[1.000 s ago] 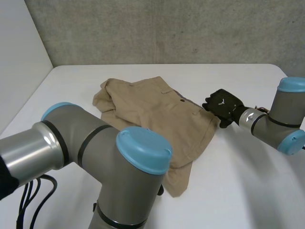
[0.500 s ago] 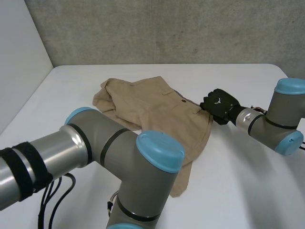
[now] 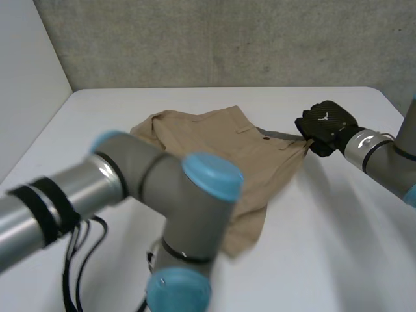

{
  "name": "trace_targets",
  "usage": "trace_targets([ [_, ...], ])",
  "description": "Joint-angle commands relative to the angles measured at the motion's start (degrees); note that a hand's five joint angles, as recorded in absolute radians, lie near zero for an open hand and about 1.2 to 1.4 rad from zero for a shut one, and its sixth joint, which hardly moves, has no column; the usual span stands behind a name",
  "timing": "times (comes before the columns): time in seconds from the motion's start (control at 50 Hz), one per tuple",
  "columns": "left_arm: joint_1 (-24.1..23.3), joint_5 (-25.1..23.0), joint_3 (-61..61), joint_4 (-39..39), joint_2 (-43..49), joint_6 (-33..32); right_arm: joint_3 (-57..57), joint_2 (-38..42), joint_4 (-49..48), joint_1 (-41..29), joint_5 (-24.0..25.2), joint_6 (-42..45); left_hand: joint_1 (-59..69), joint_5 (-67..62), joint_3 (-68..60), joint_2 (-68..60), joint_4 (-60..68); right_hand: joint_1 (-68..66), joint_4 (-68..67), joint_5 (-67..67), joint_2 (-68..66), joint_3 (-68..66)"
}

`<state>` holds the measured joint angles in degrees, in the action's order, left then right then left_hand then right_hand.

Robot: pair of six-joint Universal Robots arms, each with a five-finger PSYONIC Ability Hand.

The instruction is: Fold the shorts.

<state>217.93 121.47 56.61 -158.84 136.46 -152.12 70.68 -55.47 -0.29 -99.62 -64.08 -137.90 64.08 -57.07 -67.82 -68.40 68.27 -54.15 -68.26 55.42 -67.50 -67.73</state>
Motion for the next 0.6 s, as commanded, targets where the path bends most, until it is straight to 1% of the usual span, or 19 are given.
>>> trace_targets([
  [0.02,7.94,-0.97,-0.36,0.55,-9.88,-24.57,2.0,-5.78,9.68,-0.57,-2.63,-0.97,15.92,-12.93,-12.18,-11.6,11.73,-25.85,-11.74,14.58,-12.5,-12.27],
  [0.08,9.36,-2.46,0.16,0.2,-11.48,-33.65,4.11,-7.63,14.78,-1.19,-2.45,-1.23,15.92,-12.93,-12.18,-11.6,11.73,-25.85,-11.74,14.58,-12.5,-12.27],
  [0.1,9.97,-4.29,0.25,0.02,-12.09,-39.08,4.72,-8.07,16.01,-1.45,-2.45,-1.41,15.92,-12.93,-12.18,-11.6,11.73,-25.85,-11.74,14.58,-12.5,-12.27],
  [0.16,10.5,-7.2,0.43,0.81,-13.32,-46.41,7.01,-9.65,18.92,-3.99,-2.27,-3.33,15.92,-12.93,-12.18,-11.6,11.73,-25.85,-11.74,14.58,-12.5,-12.27],
  [0.18,10.5,-8.95,1.04,0.9,-13.85,-50.69,7.53,-9.91,19.36,-4.52,-2.36,-3.95,14.94,-11.95,-11.21,-10.63,10.75,-25.85,-11.74,14.58,-12.5,-12.27],
  [0.24,11.03,-10.99,3.41,0.29,-14.47,-55.99,9.47,-10.09,20.15,-5.93,-2.54,-6.67,14.09,-11.11,-10.36,-9.78,9.91,-25.85,-11.74,14.58,-12.5,-12.27],
  [0.26,11.64,-11.77,5.24,-0.24,-14.73,-58.88,9.99,-10.18,20.06,-6.11,-2.54,-7.2,7.76,-4.77,-4.03,-3.45,3.58,-25.85,-11.74,14.58,-12.5,-12.27],
  [0.28,11.9,-12.13,6.05,-0.59,-14.82,-60.04,11.31,-10.18,19.8,-6.37,-2.36,-8.17,2.7,0.29,1.03,1.61,-1.48,-25.85,-11.74,14.58,-12.5,-12.27],
  [0.32,12.61,-12.57,7.72,-1.47,-14.82,-61.63,12.37,-10.18,19.54,-6.46,-2.1,-8.87,-7.06,10.05,10.79,11.37,-11.25,-25.85,-11.74,14.58,-12.5,-12.27],
  [0.34,12.78,-12.66,9.38,-2.43,-14.39,-62.42,13.24,-10.18,18.93,-6.72,-2.01,-9.92,-14.43,17.42,18.16,18.75,-18.62,-25.85,-11.74,14.58,-12.5,-12.27],
  [0.4,12.79,-12.57,11.85,-4.11,-14.12,-62.42,14.65,-10.01,16.91,-7.08,-2.19,-12.56,-23.39,26.38,27.13,27.71,-27.58,-25.85,-11.74,14.58,-12.5,-12.27],
  [0.42,12.61,-12.57,13.33,-5.24,-14.12,-62.42,15.62,-10.0,14.9,-7.16,-2.27,-14.92,-28.92,31.91,32.65,33.23,-33.1,-25.85,-11.74,14.58,-12.5,-12.27],
  [0.48,12.26,-12.31,15.19,-6.83,-14.21,-62.07,17.46,-10.0,11.02,-6.9,-2.54,-18.18,-30.82,33.81,34.55,35.13,-35.01,-25.85,-11.74,14.58,-12.5,-12.27],
  [0.54,12.17,-11.0,17.3,-10.34,-15.52,-59.97,19.66,-10.09,6.54,-6.46,-3.94,-20.83,-32.84,35.82,36.57,37.15,-37.02,-25.85,-11.74,14.58,-12.5,-12.27],
  [0.56,12.26,-9.16,18.61,-12.7,-17.35,-56.66,20.02,-10.09,5.75,-6.46,-4.29,-21.27,-34.01,37.0,37.74,38.32,-38.19,-25.85,-11.74,14.58,-12.5,-12.27],
  [0.6,12.35,-6.61,20.11,-14.91,-20.52,-51.64,21.07,-10.18,4.16,-6.46,-5.52,-21.8,-34.02,37.01,37.75,38.33,-38.2,-25.85,-11.74,14.58,-12.5,-12.27],
])
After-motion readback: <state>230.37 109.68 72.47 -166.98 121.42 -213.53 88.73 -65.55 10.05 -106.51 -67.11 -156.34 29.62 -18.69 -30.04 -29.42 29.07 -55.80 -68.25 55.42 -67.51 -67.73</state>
